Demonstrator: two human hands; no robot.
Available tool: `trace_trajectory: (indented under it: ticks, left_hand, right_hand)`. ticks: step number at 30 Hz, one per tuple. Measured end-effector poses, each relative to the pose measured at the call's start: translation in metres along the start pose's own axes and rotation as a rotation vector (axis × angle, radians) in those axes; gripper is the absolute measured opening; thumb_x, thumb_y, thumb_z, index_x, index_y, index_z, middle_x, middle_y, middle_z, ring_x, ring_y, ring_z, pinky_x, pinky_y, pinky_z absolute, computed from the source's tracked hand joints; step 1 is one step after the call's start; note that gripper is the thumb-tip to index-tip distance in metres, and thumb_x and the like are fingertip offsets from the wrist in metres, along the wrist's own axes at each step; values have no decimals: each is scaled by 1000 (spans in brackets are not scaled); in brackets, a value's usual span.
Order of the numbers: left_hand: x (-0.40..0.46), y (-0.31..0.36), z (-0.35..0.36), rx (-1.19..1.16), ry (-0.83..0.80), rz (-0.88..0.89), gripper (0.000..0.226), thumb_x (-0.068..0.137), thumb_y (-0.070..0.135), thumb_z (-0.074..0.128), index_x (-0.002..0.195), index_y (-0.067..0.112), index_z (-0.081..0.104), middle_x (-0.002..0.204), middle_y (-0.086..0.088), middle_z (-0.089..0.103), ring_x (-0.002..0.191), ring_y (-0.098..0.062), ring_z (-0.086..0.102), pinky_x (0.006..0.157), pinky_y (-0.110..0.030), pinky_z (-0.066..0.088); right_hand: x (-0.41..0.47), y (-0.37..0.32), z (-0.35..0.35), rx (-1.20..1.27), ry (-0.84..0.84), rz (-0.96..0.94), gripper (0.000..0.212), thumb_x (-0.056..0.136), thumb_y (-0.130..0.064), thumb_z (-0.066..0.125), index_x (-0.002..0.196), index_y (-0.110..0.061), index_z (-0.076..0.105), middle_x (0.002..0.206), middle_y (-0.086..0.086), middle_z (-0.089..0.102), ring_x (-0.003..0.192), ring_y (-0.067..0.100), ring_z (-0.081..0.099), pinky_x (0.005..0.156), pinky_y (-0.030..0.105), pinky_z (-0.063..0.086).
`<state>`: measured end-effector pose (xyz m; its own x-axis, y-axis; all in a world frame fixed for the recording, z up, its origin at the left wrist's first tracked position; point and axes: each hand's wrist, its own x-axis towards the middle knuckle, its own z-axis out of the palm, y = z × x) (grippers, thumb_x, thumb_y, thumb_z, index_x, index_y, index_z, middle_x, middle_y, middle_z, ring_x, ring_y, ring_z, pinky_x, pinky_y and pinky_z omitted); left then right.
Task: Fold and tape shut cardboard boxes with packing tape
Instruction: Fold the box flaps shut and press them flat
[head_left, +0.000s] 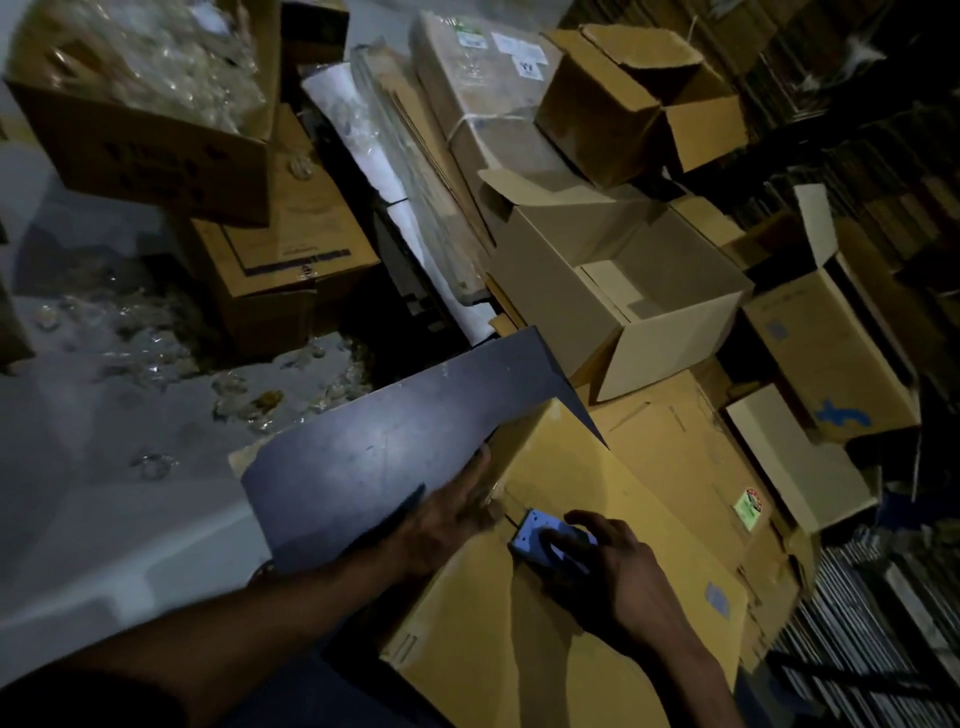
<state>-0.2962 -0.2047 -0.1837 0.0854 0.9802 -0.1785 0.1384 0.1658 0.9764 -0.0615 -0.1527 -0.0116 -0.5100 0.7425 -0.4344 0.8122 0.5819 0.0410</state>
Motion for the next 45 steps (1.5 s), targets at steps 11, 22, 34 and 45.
trace_trajectory:
  ticks: [11,22,34,45]
  left_hand:
    - [-14,30,5,803,-169,504,119,97,87,42,173,16,-17,182,1,-22,168,-15,-19,137,-46,-5]
    - [-4,40,10,1171,-331,305,131,80,109,21,174,24,-15,177,6,-34,164,-12,-29,133,-60,-7]
    - [73,83,-80,1503,-455,487,116,89,101,9,176,24,9,184,0,-4,170,-21,-1,134,-56,11]
    - [52,45,-41,1369,-501,691,116,95,97,26,176,18,-1,183,0,-12,169,-17,-11,138,-47,4]
  right_hand:
    - [-2,11,-3,-72,-162,35,56,106,-41,57,151,-65,33,139,-13,50,109,20,61,81,38,55]
    - [-33,50,13,-159,-284,73,64,110,-47,49,158,-64,11,117,1,48,99,29,60,61,42,49]
    - [-8,1,4,-53,-30,-34,76,95,-62,65,161,-40,34,178,7,-14,156,38,22,108,59,47]
    - [-8,4,-3,12,-186,107,70,100,-45,69,162,-37,38,164,2,42,137,33,55,104,44,52]
